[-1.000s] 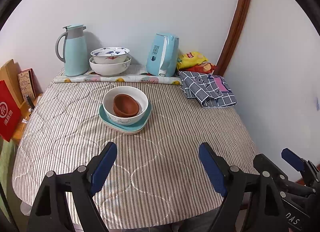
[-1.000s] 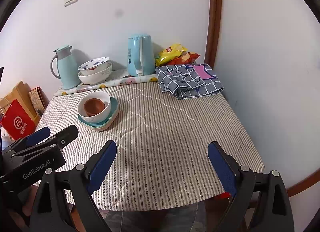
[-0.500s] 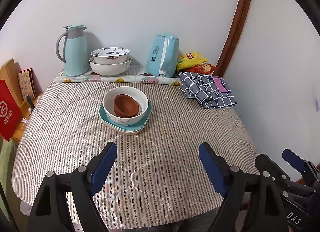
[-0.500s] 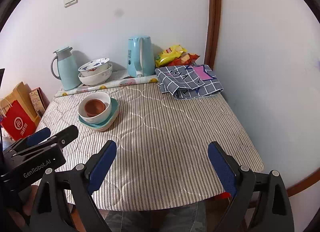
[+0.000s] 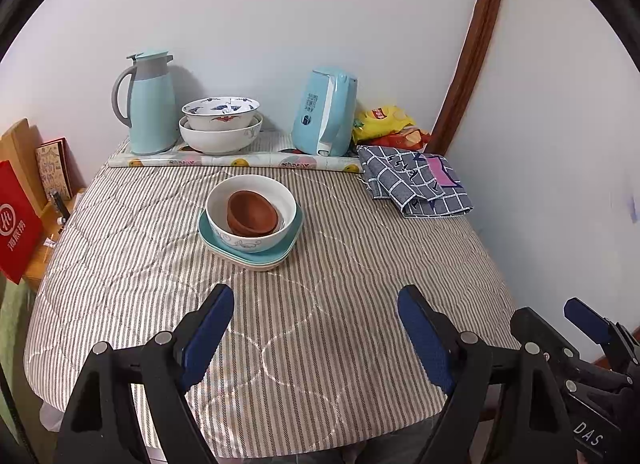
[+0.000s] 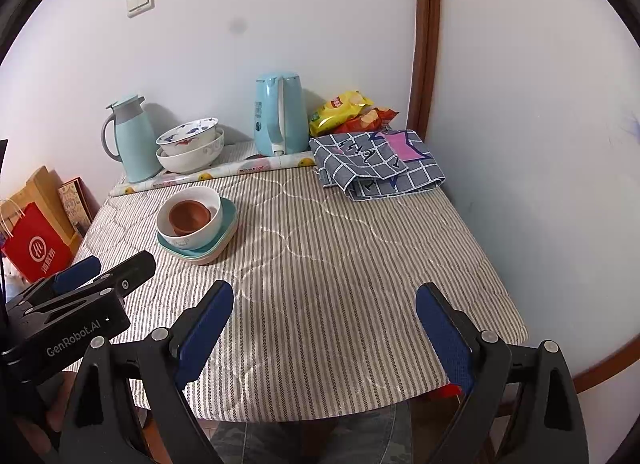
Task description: Organize plates and bowls
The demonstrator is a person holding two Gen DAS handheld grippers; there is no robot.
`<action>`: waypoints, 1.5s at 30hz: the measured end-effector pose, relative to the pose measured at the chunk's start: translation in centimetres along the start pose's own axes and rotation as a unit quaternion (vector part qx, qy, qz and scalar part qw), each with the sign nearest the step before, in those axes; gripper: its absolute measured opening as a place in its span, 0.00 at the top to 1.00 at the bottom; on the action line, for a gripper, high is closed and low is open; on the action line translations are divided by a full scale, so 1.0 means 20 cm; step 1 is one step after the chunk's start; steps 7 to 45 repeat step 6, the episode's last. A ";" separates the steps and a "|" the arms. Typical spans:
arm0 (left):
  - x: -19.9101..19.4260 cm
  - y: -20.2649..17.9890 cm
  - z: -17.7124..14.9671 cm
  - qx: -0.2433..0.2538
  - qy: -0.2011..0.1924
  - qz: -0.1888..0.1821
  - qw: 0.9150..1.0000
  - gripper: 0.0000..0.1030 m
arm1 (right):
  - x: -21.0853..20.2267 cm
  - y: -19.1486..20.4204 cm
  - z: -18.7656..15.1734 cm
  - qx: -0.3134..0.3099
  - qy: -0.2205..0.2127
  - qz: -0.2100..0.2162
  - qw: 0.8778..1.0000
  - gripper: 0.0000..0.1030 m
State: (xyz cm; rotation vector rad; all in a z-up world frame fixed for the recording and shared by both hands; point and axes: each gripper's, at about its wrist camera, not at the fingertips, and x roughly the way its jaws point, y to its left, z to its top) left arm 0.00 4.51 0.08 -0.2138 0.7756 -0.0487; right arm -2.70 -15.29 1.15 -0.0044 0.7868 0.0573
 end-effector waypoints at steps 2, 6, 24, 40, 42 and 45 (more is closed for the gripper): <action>0.00 0.00 0.00 -0.001 -0.001 0.000 1.000 0.19 | 0.00 0.00 0.00 0.000 0.000 0.000 1.000 0.11; 0.00 0.00 0.00 0.000 -0.002 0.000 1.000 0.16 | 0.00 0.00 0.00 0.000 0.000 -0.001 1.000 0.11; 0.00 0.00 0.00 0.000 -0.002 0.000 1.000 0.16 | 0.00 0.00 0.00 0.000 0.000 -0.001 1.000 0.11; 0.00 0.00 0.00 0.000 -0.002 0.000 1.000 0.16 | 0.00 0.00 0.00 0.000 0.000 -0.001 1.000 0.11; 0.00 0.00 0.00 0.000 -0.002 0.000 1.000 0.16 | 0.00 0.00 0.00 0.000 0.000 -0.001 1.000 0.11; 0.00 0.00 0.00 0.000 -0.002 0.000 1.000 0.16 | 0.00 0.00 0.00 0.000 0.000 -0.001 1.000 0.11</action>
